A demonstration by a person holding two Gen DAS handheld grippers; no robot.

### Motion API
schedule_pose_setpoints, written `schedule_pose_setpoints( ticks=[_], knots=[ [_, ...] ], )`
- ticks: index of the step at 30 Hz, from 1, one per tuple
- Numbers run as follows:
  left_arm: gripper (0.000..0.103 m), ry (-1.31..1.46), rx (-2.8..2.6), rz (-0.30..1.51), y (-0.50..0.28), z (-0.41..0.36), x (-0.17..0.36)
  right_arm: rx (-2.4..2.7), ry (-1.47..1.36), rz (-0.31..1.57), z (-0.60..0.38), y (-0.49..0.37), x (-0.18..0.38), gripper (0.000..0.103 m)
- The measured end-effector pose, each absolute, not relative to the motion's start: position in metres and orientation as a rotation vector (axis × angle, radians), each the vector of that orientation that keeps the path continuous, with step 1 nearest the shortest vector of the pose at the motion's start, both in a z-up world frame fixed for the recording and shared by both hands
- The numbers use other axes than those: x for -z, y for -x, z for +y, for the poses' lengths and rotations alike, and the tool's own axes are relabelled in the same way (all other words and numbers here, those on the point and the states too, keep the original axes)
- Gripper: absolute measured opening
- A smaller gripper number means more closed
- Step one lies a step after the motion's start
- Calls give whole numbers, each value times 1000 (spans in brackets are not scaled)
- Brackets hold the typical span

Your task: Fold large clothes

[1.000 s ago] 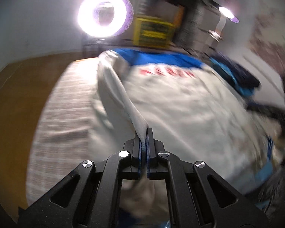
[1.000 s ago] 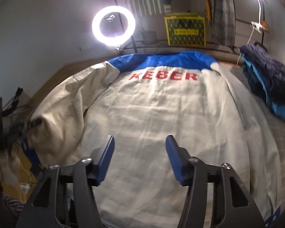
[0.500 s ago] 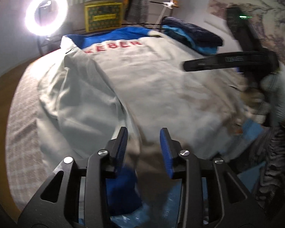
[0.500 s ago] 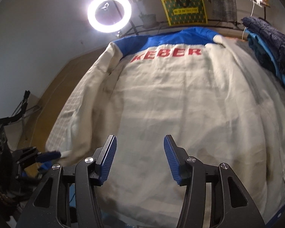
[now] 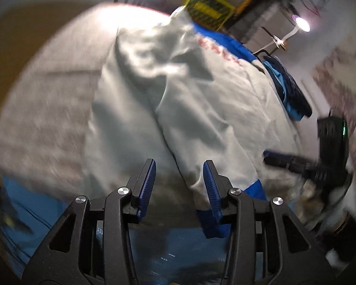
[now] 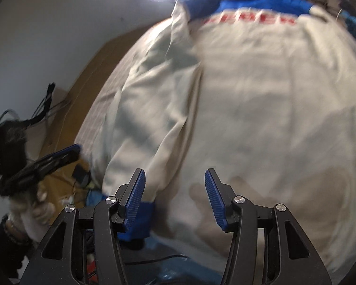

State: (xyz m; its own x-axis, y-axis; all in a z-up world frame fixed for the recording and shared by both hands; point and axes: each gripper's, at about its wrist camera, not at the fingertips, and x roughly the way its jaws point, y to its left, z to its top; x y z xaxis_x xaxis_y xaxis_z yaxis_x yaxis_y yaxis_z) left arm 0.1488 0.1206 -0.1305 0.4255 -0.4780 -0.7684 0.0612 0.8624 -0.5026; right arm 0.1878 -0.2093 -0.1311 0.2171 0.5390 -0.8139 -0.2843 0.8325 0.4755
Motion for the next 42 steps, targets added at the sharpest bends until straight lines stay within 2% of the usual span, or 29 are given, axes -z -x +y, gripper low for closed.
schedule_pose_setpoints(
  ticks=[4, 9, 10, 11, 12, 16, 20, 22, 25, 29, 32, 35, 39, 42],
  knots=[
    [42, 524, 417, 1153, -155, 113, 148, -640, -352, 1327, -208, -180, 146, 52],
    [40, 580, 467, 1212, -167, 95, 165, -659, -358, 1363, -207, -174, 157, 53],
    [22, 587, 463, 1217, -169, 93, 167, -670, -370, 1365, -207, -174, 157, 48],
    [5, 583, 455, 1221, -170, 92, 169, -699, -402, 1376, -207, -175, 158, 24],
    [5, 579, 449, 1220, -171, 93, 169, -735, -448, 1395, -204, -176, 162, 16],
    [1, 538, 431, 1120, -162, 105, 140, -800, -492, 1368, -192, -173, 151, 13],
    [1, 510, 399, 1016, -139, 136, 96, -922, -570, 1330, -164, -167, 125, 4],
    [1, 498, 372, 964, -128, 154, 75, -998, -567, 1279, -144, -161, 106, 4],
    [1, 440, 316, 905, -111, 177, 59, -1016, -382, 1206, -111, -149, 89, 3],
    [1, 460, 263, 1087, -121, 184, 117, -876, -236, 1286, -98, -153, 121, 4],
    [3, 421, 254, 1166, -128, 173, 146, -827, -243, 1329, -104, -156, 136, 4],
    [3, 291, 235, 1150, -128, 160, 147, -844, -224, 1323, -105, -149, 139, 4],
    [3, 271, 173, 1106, -122, 176, 135, -969, -194, 1415, -104, -136, 143, 8],
    [3, 309, 134, 1087, -118, 192, 130, -989, -147, 1386, -111, -127, 133, 9]
  ],
)
